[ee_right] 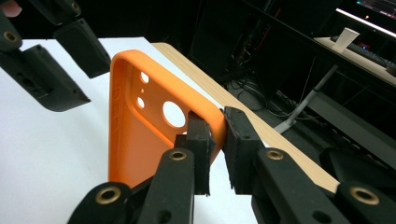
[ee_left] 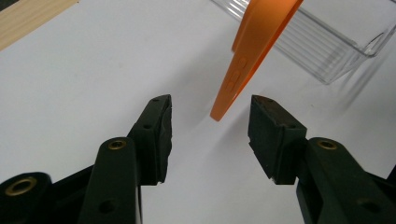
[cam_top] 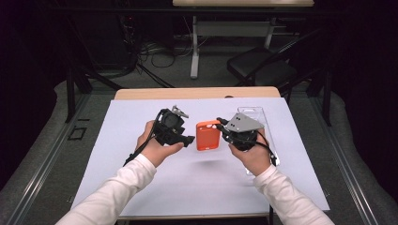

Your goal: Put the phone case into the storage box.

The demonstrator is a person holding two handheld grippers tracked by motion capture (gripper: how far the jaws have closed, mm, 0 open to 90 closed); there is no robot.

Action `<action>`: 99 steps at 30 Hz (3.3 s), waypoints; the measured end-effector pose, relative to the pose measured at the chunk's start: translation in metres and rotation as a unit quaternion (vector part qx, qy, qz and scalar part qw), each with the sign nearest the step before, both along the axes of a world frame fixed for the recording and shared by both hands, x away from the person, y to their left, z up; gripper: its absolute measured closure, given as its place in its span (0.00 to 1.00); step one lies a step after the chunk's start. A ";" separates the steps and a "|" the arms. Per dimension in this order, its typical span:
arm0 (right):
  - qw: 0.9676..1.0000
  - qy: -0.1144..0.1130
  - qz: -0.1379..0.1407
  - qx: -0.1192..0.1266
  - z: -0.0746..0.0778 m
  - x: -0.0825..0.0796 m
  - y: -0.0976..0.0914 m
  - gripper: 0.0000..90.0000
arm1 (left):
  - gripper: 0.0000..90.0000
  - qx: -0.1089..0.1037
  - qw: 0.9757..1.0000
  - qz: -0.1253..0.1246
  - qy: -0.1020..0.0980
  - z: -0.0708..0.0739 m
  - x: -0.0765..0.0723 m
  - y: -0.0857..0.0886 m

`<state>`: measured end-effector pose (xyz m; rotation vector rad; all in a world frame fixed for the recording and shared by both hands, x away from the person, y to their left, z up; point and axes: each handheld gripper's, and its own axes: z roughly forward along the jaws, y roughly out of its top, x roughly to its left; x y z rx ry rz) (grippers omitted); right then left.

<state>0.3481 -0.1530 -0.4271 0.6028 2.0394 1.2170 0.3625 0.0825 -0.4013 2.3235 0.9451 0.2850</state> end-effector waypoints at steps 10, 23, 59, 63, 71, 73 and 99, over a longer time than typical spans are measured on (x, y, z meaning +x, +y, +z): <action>1.000 -0.016 -0.005 0.004 0.000 0.004 -0.016 0.91 | 0.54 -0.040 0.999 0.004 -0.014 -0.003 -0.002 0.020; 1.000 -0.026 -0.005 0.010 0.003 0.011 -0.033 0.90 | 0.36 -0.091 0.996 0.023 -0.001 -0.017 0.000 0.043; 0.998 -0.049 -0.037 0.012 0.025 0.037 -0.081 0.90 | 0.17 -0.102 0.994 0.031 0.001 -0.026 -0.018 0.068; 0.998 -0.058 -0.039 0.006 0.028 0.040 -0.085 0.90 | 0.10 -0.102 0.994 0.030 0.001 -0.026 -0.018 0.068; 0.997 -0.062 -0.041 0.004 0.033 0.045 -0.091 0.90 | 0.02 -0.104 0.994 0.028 -0.005 -0.027 -0.021 0.068; 0.997 -0.061 -0.042 0.003 0.033 0.046 -0.092 0.90 | 0.02 -0.105 0.994 0.028 -0.002 -0.027 -0.022 0.068; 0.995 -0.071 -0.072 -0.024 0.048 0.067 -0.108 0.90 | 0.00 -0.109 0.993 0.033 -0.019 -0.031 -0.029 0.078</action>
